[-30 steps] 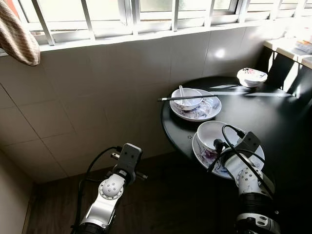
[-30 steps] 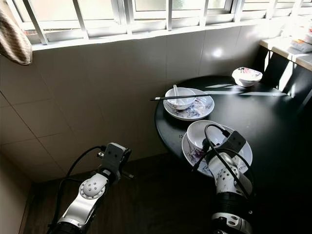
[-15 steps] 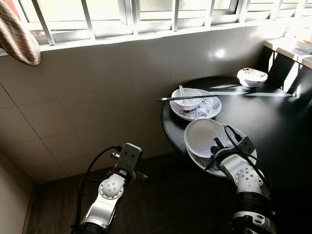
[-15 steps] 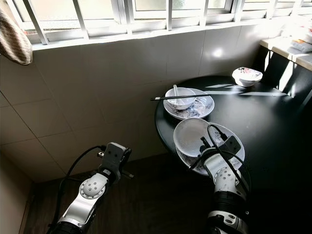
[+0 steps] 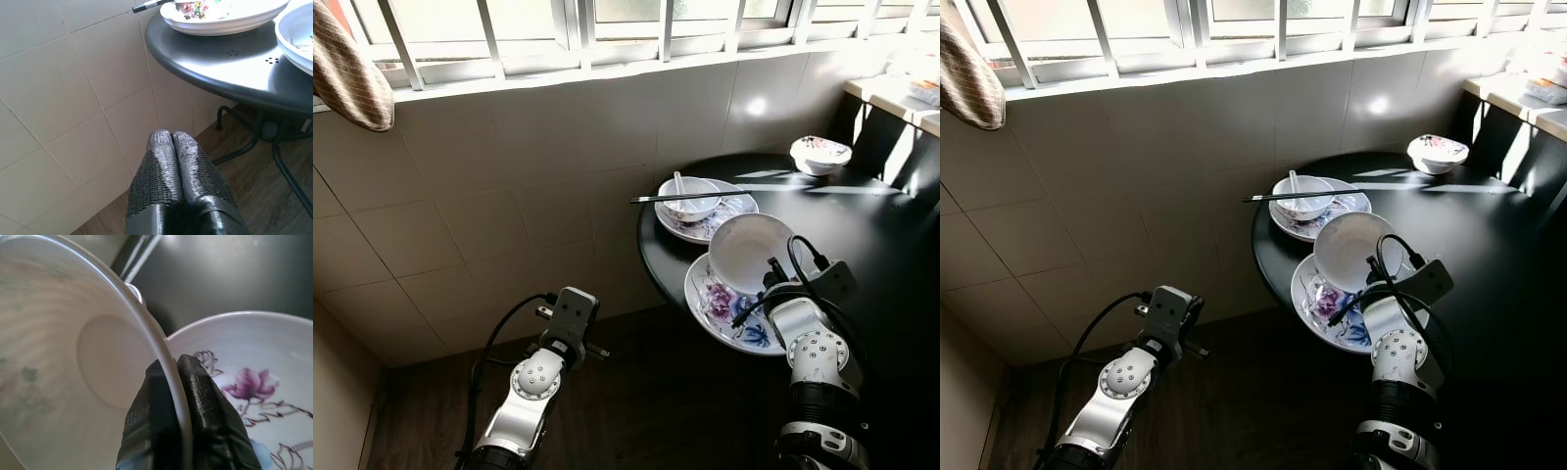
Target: Kitchen organization
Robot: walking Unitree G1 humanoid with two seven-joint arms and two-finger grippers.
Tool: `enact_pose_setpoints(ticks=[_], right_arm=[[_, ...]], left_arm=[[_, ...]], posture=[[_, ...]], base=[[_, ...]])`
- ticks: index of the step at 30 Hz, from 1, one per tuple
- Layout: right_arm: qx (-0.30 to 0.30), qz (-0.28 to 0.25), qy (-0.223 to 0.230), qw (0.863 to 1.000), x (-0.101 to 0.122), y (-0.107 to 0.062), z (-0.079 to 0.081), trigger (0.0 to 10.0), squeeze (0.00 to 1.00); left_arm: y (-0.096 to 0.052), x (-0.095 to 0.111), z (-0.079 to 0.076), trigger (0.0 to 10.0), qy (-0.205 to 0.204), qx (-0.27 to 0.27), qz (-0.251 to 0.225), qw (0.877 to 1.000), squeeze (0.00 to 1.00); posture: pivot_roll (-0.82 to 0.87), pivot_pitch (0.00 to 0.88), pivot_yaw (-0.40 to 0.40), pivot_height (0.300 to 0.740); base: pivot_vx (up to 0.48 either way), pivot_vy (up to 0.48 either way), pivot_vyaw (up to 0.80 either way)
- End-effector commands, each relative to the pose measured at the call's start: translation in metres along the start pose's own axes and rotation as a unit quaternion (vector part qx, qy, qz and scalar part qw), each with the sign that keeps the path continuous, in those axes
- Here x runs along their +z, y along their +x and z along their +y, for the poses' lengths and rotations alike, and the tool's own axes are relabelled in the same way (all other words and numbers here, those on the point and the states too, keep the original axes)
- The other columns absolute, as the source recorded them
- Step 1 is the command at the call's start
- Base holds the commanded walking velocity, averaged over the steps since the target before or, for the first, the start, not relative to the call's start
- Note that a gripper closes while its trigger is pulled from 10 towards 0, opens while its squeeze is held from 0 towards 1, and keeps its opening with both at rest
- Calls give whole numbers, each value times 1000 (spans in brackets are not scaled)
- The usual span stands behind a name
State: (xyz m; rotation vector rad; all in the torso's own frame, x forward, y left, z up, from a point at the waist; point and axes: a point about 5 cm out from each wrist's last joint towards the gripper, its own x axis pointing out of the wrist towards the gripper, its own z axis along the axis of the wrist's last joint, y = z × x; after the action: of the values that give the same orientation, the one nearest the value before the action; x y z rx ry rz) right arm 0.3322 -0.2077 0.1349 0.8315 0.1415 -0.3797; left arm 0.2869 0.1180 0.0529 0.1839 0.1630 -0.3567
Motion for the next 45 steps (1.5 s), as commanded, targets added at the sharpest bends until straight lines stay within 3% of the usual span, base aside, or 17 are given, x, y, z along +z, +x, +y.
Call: enact_pose_setpoints(ticks=[1, 2, 3, 4, 5, 8, 9, 11, 13, 14, 23, 31, 34, 45], right_arm=[[58, -36, -23, 997, 11, -5, 22, 0, 0], [102, -47, -41, 993, 12, -10, 34, 0, 0], [204, -34, -97, 974, 1, -22, 61, 0, 0], [204, -34, -97, 974, 1, -22, 61, 0, 0], [243, -28, -123, 962, -7, -29, 69, 0, 0], [268, -39, -180, 946, -17, -35, 72, 0, 0], [268, -39, -180, 946, -17, -35, 72, 0, 0], [281, -55, -235, 929, -22, -39, 71, 0, 0], [284, -59, -242, 926, -22, -39, 71, 0, 0], [299, -65, -263, 915, -23, -43, 72, 0, 0], [336, -78, -323, 881, -33, -51, 73, 0, 0], [345, -86, -346, 868, -37, -54, 72, 0, 0], [347, -97, -356, 862, -36, -54, 73, 0, 0], [339, -140, -379, 849, -30, -53, 77, 0, 0]], left_arm=[[0, 0, 4, 10000, 0, 3, 1, 1000, 0], [0, 0, 4, 10000, 0, 3, 1, 1000, 0], [0, 0, 5, 10000, -1, 4, -1, 1000, 0], [0, 0, 5, 10000, -1, 4, -1, 1000, 0], [0, 0, 5, 10000, -2, 4, -3, 1000, 0], [0, 1, 6, 10000, -3, 8, -6, 1000, 0], [0, 1, 6, 10000, -3, 8, -6, 1000, 0], [-1, 2, 8, 10000, 1, 14, -11, 1000, 0], [-1, 3, 8, 10000, 2, 16, -14, 1000, 0], [-2, 3, 9, 10000, 2, 18, -15, 1000, 0], [-3, 7, 13, 10000, 4, 41, -32, 999, 0], [-8, 19, 27, 10000, -8, 102, -74, 992, 0], [-12, 31, 37, 10000, -11, 137, -114, 984, 0], [-15, 57, 45, 10000, -10, 168, -168, 971, 0]], posture=[[91, 0, 12, 740], [91, 0, 12, 740], [89, 0, 14, 740], [89, 0, 14, 740], [89, 0, 14, 740], [97, 0, 12, 740], [97, 0, 12, 740], [98, 0, 13, 740], [97, 0, 14, 740], [95, 0, 15, 740], [89, 0, 17, 740], [88, 0, 12, 740], [87, 0, 10, 740], [95, 0, 6, 740]], base=[[0, 0, 0], [0, 0, 0], [0, 0, 0], [0, 0, 0], [0, 0, 0], [0, 0, 0], [0, 0, 0], [0, 0, 400], [0, 0, 800], [0, 0, 800], [0, 0, 800], [0, 0, 800], [0, 0, 800], [151, 0, 800]])
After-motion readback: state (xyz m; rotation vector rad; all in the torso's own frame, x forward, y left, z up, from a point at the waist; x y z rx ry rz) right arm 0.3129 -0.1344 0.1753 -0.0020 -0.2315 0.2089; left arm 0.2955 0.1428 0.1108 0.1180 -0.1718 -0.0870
